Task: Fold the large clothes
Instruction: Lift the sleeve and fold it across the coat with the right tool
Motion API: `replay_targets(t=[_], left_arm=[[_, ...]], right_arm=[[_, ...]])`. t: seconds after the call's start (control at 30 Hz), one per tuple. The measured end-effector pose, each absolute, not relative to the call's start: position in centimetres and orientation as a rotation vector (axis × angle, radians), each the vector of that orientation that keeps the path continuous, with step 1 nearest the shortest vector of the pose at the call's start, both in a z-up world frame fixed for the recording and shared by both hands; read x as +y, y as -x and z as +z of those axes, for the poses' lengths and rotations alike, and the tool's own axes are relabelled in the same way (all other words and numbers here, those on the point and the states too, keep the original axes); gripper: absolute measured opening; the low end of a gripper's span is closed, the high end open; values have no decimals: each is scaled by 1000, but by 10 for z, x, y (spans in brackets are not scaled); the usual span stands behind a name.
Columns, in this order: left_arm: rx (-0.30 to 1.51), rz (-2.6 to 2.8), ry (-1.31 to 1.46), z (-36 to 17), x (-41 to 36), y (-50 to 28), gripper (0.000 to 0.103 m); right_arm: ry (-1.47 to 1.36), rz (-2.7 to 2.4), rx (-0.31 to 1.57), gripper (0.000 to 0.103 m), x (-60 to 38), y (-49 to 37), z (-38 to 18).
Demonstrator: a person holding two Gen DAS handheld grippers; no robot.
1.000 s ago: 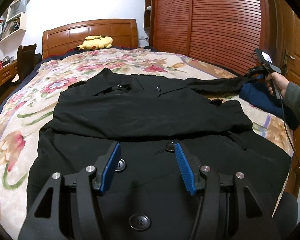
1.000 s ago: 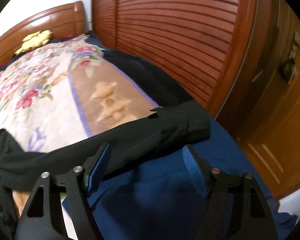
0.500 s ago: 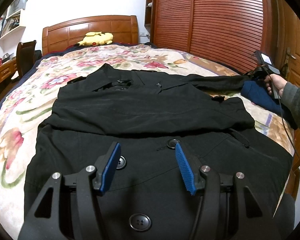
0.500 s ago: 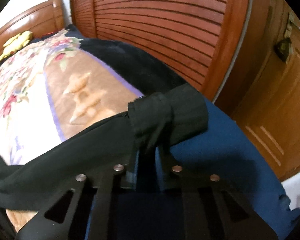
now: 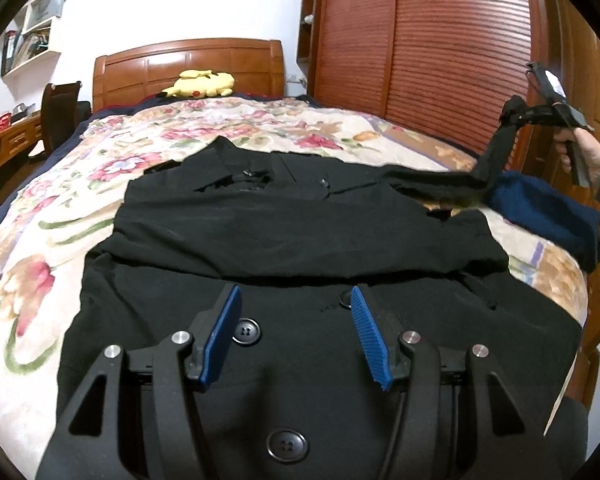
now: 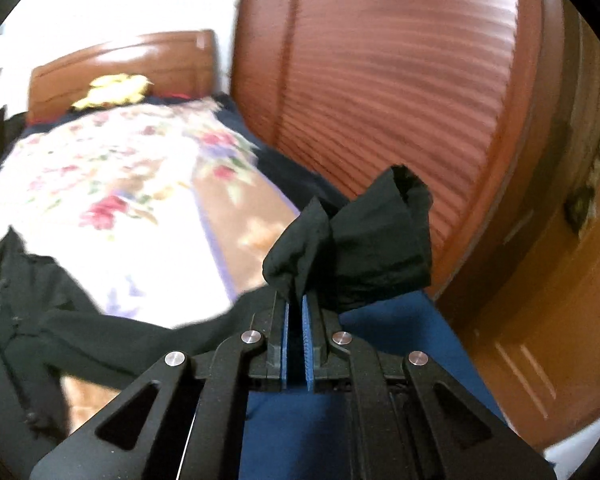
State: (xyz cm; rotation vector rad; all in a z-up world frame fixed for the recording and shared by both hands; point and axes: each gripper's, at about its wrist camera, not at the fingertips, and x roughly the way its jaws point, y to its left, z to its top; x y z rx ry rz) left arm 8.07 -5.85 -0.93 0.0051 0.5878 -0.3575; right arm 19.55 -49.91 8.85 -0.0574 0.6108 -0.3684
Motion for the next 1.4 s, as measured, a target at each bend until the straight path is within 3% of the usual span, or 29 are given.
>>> replay_targets(t=[0.83, 1.4], left_arm=[[528, -304, 18, 10, -19, -58, 56], [507, -218, 61, 16, 37, -45, 56]], right_arm=[[304, -37, 445, 3, -289, -147, 159], [418, 305, 405, 1, -116, -146, 127]])
